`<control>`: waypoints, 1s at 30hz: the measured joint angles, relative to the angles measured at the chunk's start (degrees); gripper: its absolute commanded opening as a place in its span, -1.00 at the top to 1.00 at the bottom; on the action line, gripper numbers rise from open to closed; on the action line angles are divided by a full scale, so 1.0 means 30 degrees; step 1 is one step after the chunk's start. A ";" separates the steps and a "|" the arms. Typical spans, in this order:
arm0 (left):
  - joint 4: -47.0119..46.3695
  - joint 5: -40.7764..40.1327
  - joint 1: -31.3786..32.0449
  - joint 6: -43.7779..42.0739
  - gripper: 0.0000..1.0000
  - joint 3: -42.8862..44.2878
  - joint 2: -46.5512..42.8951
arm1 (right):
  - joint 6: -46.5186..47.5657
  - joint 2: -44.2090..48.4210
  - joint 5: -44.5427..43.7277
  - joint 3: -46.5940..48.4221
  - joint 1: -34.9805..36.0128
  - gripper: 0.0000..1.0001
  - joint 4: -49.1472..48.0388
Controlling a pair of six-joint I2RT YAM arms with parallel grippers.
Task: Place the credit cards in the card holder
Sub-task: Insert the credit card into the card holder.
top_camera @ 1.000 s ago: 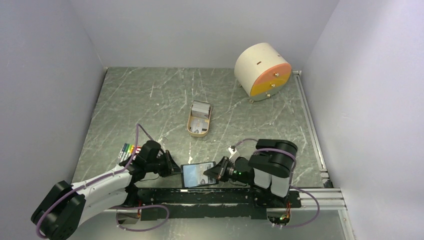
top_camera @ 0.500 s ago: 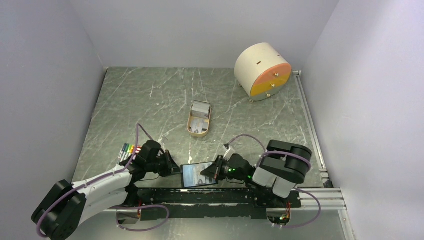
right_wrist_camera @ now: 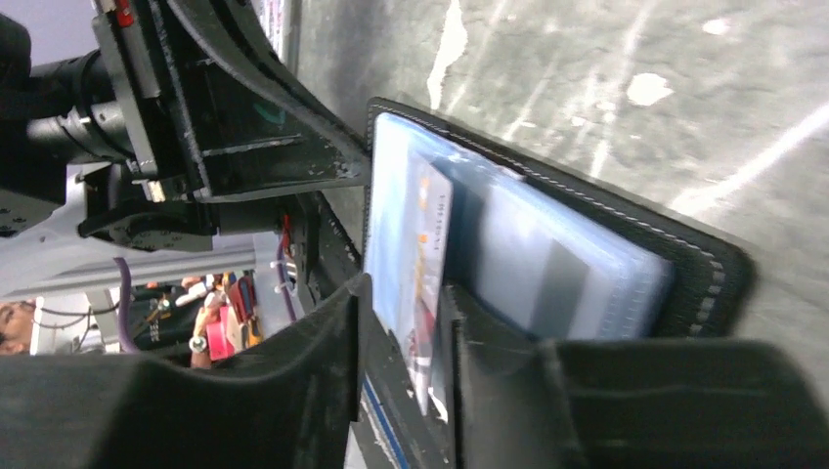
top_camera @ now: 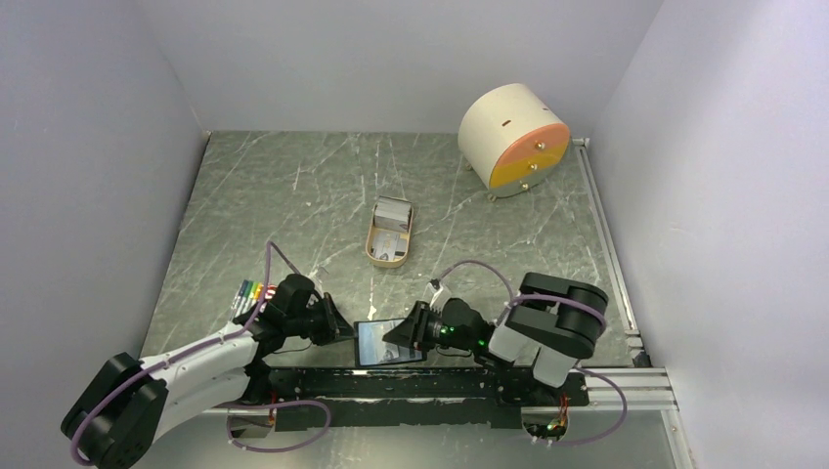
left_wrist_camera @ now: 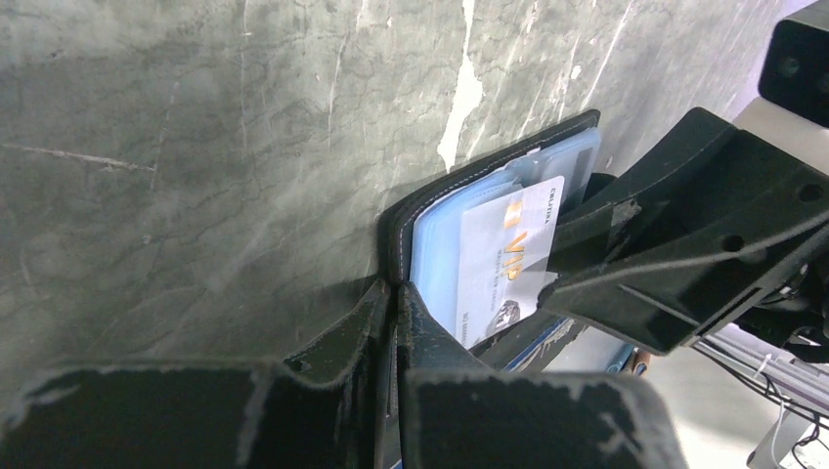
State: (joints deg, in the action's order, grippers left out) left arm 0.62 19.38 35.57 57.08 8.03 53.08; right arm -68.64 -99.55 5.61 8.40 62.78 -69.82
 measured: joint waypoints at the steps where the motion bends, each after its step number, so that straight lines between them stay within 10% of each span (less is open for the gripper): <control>1: 0.0007 0.0007 0.0000 0.0015 0.82 0.0000 -0.0051 | 0.0131 0.0597 -0.0007 0.0219 0.0036 0.10 0.0852; 16: -0.0299 0.0168 0.0000 0.0270 0.82 0.0000 -0.0284 | 0.2477 0.6156 -0.2149 0.3133 0.0772 -0.04 1.2568; 30: -0.0692 0.0481 0.0000 0.0372 0.82 -0.0131 -0.0277 | 0.2841 0.4167 -0.2011 0.4947 0.1530 -0.05 1.2852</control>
State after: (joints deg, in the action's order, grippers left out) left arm -1.45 20.82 35.57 58.19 7.64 52.25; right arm -60.12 -87.05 -0.43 23.24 67.37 -31.27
